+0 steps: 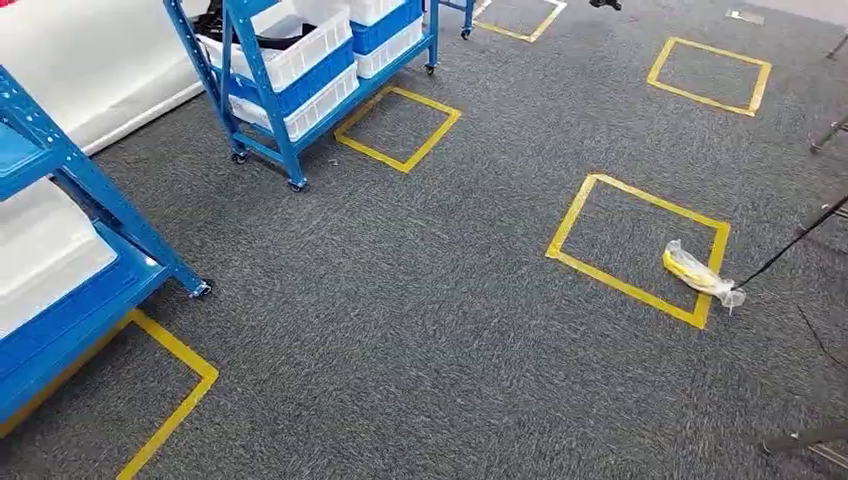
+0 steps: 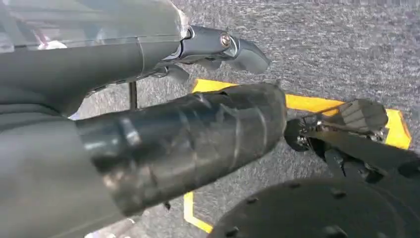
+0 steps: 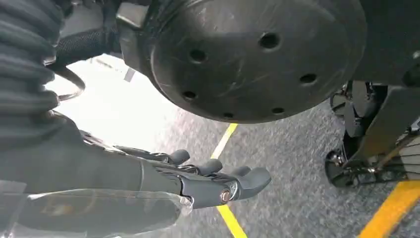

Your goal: Take the parts from the cabinet and place them on the table.

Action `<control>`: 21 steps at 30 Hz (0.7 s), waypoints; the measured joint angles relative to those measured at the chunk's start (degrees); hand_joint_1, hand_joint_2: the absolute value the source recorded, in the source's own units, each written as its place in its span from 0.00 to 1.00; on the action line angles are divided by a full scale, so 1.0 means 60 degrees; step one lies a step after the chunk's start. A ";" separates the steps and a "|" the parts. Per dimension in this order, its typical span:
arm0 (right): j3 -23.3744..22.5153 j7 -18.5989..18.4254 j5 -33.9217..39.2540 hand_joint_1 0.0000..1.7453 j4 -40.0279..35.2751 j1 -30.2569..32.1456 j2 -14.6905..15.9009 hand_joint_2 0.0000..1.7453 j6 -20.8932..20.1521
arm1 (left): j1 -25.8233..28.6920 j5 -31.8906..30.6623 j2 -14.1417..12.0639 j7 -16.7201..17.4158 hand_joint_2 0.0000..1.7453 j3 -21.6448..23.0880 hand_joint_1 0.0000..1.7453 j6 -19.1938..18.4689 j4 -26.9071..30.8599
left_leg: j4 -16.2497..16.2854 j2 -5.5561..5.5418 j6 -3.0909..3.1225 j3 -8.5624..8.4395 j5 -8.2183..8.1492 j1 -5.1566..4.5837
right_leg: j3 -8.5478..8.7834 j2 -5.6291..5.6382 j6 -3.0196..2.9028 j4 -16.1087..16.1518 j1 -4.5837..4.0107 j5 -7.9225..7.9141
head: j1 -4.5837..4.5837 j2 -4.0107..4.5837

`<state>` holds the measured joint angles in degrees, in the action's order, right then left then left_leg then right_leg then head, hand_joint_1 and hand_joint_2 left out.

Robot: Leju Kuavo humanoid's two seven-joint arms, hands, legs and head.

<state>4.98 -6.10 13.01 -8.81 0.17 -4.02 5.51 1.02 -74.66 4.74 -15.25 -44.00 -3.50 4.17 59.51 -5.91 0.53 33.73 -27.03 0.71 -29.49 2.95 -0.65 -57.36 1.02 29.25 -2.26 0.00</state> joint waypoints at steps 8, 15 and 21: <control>0.0084 0.1284 -0.0518 0.00 -0.0004 0.0125 0.0055 1.00 -0.0452 | -0.0095 0.0292 -0.0452 -0.0084 0.00 -0.0066 0.00 -0.0485 -0.0219 | 0.0946 0.1118 -0.0152 0.0312 -0.0186 0.0043 | 0.0171 -0.1200 -0.0077 0.0035 -0.0066 0.0154 | 0.0019 0.0000; 0.0179 0.1633 -0.0663 0.00 -0.0055 0.0030 0.0102 1.00 -0.0477 | -0.0128 0.0462 -0.0576 -0.0062 0.00 -0.0167 0.00 -0.0572 -0.0415 | -0.0330 0.1250 0.0280 -0.0345 0.0013 -0.0027 | 0.0399 -0.1408 0.0304 -0.0007 -0.0132 0.0415 | 0.0008 0.0000; 0.0269 0.1743 -0.0462 0.00 -0.0036 0.0064 0.0161 1.00 -0.0295 | -0.0189 0.1064 -0.0451 0.0288 0.00 -0.0405 0.00 -0.1385 -0.0525 | -0.0305 0.0593 0.0427 -0.0318 0.0033 -0.0040 | -0.1211 -0.0504 0.0345 -0.2902 -0.0045 0.1433 | 0.0012 0.0000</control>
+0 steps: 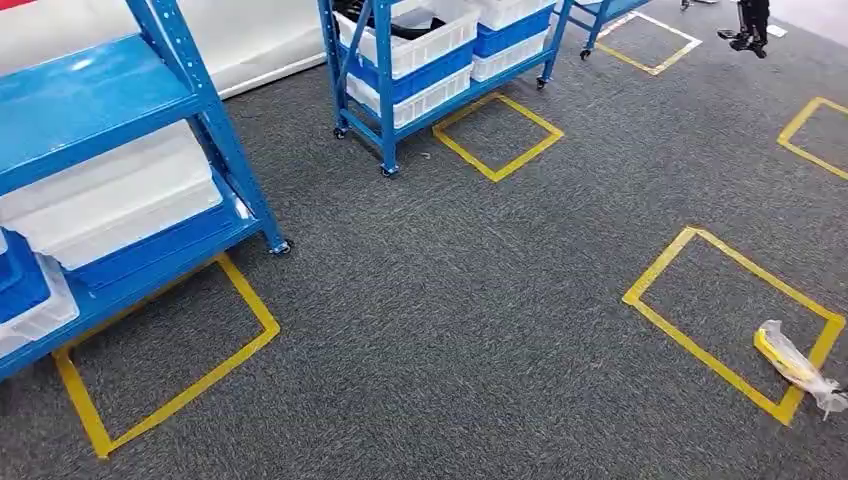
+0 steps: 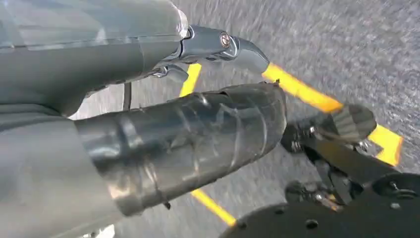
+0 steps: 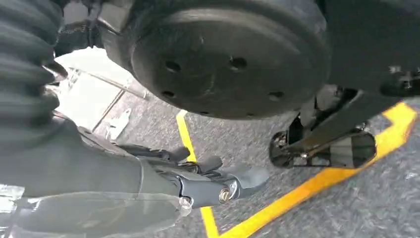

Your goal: Take the parts from the cabinet and place them on the table.

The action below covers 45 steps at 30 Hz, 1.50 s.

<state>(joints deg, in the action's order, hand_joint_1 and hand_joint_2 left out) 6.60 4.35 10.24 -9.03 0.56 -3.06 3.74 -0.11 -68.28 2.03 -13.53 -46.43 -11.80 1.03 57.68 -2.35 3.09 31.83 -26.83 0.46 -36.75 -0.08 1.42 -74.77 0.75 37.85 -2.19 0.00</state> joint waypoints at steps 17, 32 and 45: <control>-0.0280 0.0666 0.0490 0.00 0.0098 0.0091 -0.0703 1.00 0.0079 | -0.0056 0.1423 0.1417 -0.1243 0.00 -0.1060 0.00 0.0515 -0.0095 | 0.1778 0.0437 -0.0620 0.0948 -0.0516 0.0091 | 0.1229 -0.0678 -0.0345 0.2908 0.0066 -0.1367 | 0.0011 0.0000; -0.0032 0.0947 -0.0311 0.00 0.0113 -0.0018 -0.0933 1.00 -0.0139 | -0.0014 0.3081 0.1537 -0.1540 0.00 -0.1920 0.00 0.2168 -0.0109 | 0.0011 -0.0243 -0.0043 -0.0027 -0.0027 0.0019 | 0.0345 0.0054 -0.0034 0.0746 -0.0082 -0.0619 | 0.0000 0.0000; 0.0120 0.0115 0.0094 0.00 0.0149 -0.0061 -0.1042 0.00 0.0241 | -0.0183 0.2867 0.1515 -0.0956 0.00 -0.1748 0.00 0.2253 -0.0153 | 0.2559 0.0314 -0.0647 0.1370 -0.1189 0.0124 | 0.1275 0.0077 -0.0502 0.3086 -0.0039 -0.1494 | 0.0029 0.0000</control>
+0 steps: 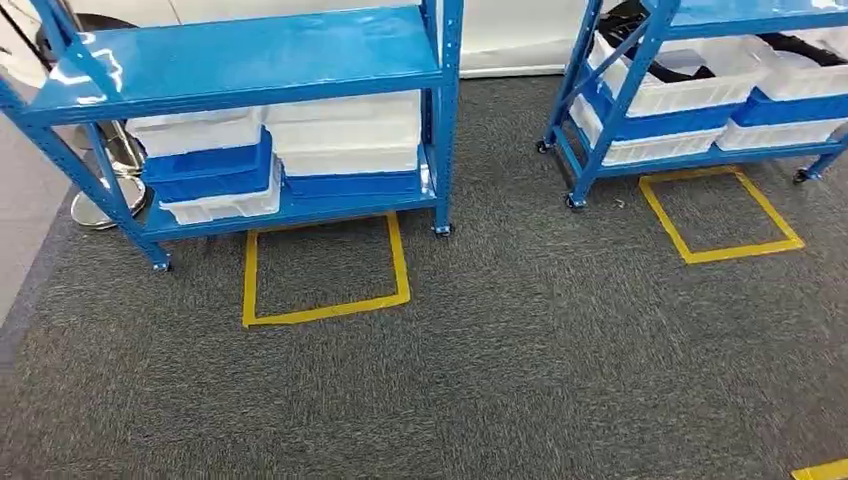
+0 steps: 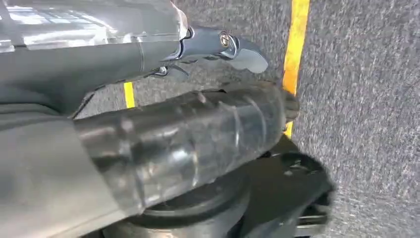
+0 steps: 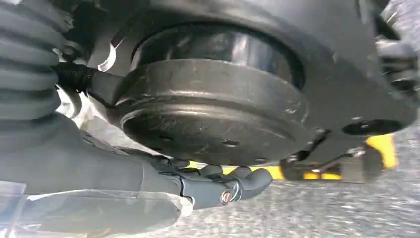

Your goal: Take the parts from the cabinet and place them on the table.

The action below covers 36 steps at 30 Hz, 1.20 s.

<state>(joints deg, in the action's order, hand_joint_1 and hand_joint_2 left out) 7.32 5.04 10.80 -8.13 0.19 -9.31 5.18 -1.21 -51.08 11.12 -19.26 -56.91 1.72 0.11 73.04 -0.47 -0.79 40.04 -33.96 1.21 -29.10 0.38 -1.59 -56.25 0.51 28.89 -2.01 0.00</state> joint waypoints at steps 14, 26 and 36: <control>-0.0055 -0.0414 -0.0179 0.00 -0.0098 -0.0060 -0.0124 0.00 0.0324 | -0.0118 0.0248 0.0314 0.1499 0.00 0.0189 0.00 -0.1507 0.2496 | -0.2701 0.0048 0.0538 -0.1875 0.0740 0.0014 | -0.1136 -0.0074 0.0621 -0.2611 0.0019 0.1243 | -0.0018 0.0000; -0.0007 -0.0298 -0.0452 0.00 -0.0109 0.0048 -0.0124 0.00 0.0105 | -0.0067 0.0543 0.0521 0.1746 0.00 0.0248 0.00 -0.1641 0.3118 | -0.1590 0.0025 0.0079 -0.2236 0.0628 0.0008 | -0.0835 -0.0054 0.0040 -0.0379 -0.0057 -0.0441 | 0.0004 0.0000; 0.0026 -0.0491 -0.0463 0.00 -0.0047 0.0141 -0.0124 0.00 0.0109 | 0.0074 0.0747 0.0470 0.1761 0.00 0.0320 0.00 -0.1499 0.3118 | -0.2194 0.0101 0.0248 0.0006 0.1943 -0.0120 | 0.1035 0.0059 0.0091 -0.0020 -0.0086 0.0872 | -0.0004 0.0000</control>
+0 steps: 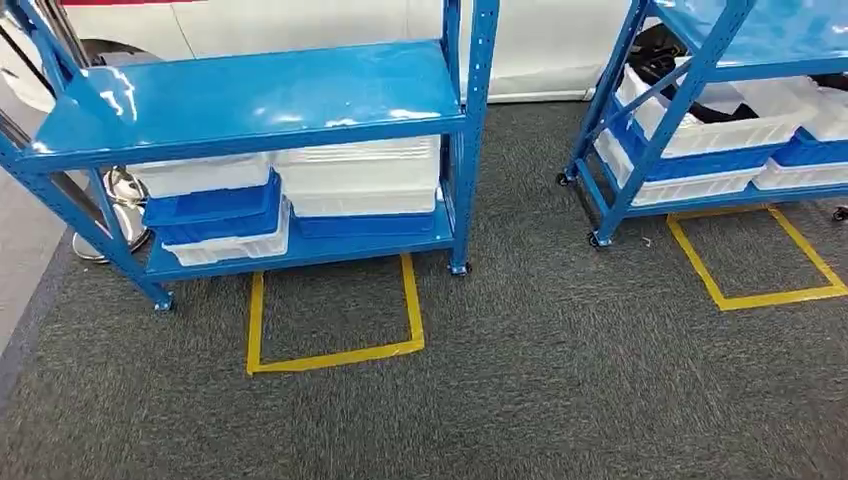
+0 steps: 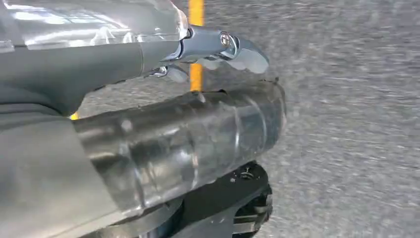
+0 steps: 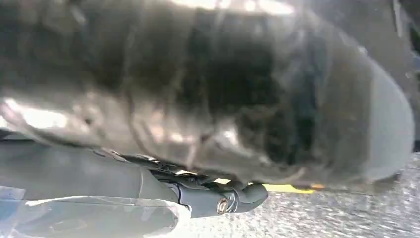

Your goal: Take the parts from the cabinet and place them on the table.

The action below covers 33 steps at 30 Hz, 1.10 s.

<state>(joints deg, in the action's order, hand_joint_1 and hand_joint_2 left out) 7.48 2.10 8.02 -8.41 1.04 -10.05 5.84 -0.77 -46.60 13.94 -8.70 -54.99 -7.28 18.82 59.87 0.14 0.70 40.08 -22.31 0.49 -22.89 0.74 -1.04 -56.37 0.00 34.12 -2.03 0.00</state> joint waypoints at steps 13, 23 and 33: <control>0.0164 0.0055 -0.0142 0.00 -0.0004 -0.0048 0.0124 0.00 -0.0175 | -0.0122 0.0197 -0.0018 -0.0124 0.00 0.0292 0.00 0.0171 -0.0175 | -0.0408 -0.0238 0.0272 -0.2422 -0.1504 0.0022 | -0.2608 -0.0048 0.0327 -0.1956 -0.0059 0.1291 | -0.0022 0.0000; 0.0204 -0.0076 -0.0120 0.00 0.0029 -0.0067 0.0157 0.00 -0.0273 | -0.0338 0.0288 -0.0076 -0.0127 0.00 0.0419 0.00 0.0455 -0.0466 | 0.2264 -0.0145 -0.0187 -0.1317 -0.1362 -0.0013 | -0.1506 -0.0104 -0.0302 -0.0058 -0.0044 -0.1464 | -0.0011 0.0000; 0.0197 -0.0495 -0.0007 0.00 0.0084 -0.0081 0.0175 0.00 -0.0128 | -0.0281 0.0237 -0.0266 0.0026 1.00 0.0572 0.00 0.0823 -0.0761 | -0.0065 -0.0013 -0.0144 -0.0512 -0.0043 0.0109 | -0.0206 0.0049 0.0157 -0.0042 -0.0023 -0.0158 | 0.0004 0.0000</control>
<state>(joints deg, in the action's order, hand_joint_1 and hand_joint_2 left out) 8.66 -0.87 7.98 -7.91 0.55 -9.01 5.07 -2.45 -45.18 12.35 -8.55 -51.56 -2.34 14.25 59.48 0.06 -0.16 37.01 -22.56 1.14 -24.13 1.03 -0.10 -56.62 -0.14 33.17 -2.01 0.00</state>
